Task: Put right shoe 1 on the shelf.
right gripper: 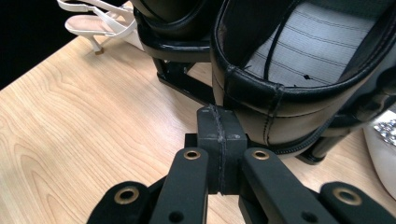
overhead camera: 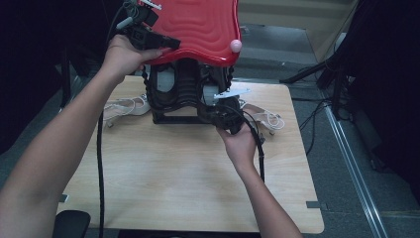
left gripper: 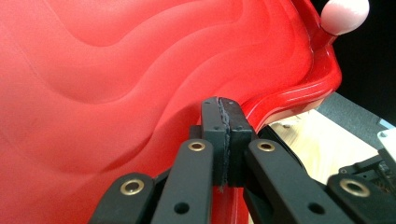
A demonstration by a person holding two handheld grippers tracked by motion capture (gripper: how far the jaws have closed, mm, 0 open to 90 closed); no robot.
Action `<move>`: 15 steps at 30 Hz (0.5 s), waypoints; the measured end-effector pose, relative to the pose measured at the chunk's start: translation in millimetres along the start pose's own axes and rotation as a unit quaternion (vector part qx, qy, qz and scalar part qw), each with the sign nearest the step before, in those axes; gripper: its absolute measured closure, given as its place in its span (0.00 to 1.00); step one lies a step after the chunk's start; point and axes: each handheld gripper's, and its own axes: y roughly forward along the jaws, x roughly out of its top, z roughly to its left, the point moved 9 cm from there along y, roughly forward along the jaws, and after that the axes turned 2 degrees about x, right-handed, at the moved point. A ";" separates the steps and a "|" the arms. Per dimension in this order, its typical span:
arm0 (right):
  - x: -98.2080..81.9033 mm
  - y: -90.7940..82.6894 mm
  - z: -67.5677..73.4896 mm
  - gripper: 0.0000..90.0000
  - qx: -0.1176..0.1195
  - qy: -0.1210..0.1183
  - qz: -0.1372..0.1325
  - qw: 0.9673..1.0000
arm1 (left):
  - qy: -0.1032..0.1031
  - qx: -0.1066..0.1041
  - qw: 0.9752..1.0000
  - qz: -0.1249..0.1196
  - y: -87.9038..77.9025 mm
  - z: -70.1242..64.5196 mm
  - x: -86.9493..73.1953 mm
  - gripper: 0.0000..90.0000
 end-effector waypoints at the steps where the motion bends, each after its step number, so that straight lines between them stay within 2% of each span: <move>1: 0.5 1.0 0.3 1.00 0.001 -0.002 0.000 1.000 | -0.001 -0.001 1.000 0.000 0.1 0.0 0.1 1.00; 3: 2.6 2.6 0.4 1.00 -0.004 -0.015 0.000 1.000 | -0.002 -0.002 1.000 0.001 0.1 -0.1 0.1 1.00; 8: 10.1 4.8 -2.9 1.00 -0.002 -0.006 -0.005 1.000 | -0.003 -0.004 1.000 0.002 -0.3 -0.3 -0.1 1.00; 11: 20.8 9.4 -6.5 1.00 -0.021 -0.014 0.002 1.000 | -0.007 -0.006 1.000 0.002 -0.5 0.0 -0.2 1.00; 15: 29.6 11.7 -12.4 1.00 -0.028 -0.007 -0.001 1.000 | -0.007 -0.006 1.000 0.001 -0.5 0.0 -0.3 1.00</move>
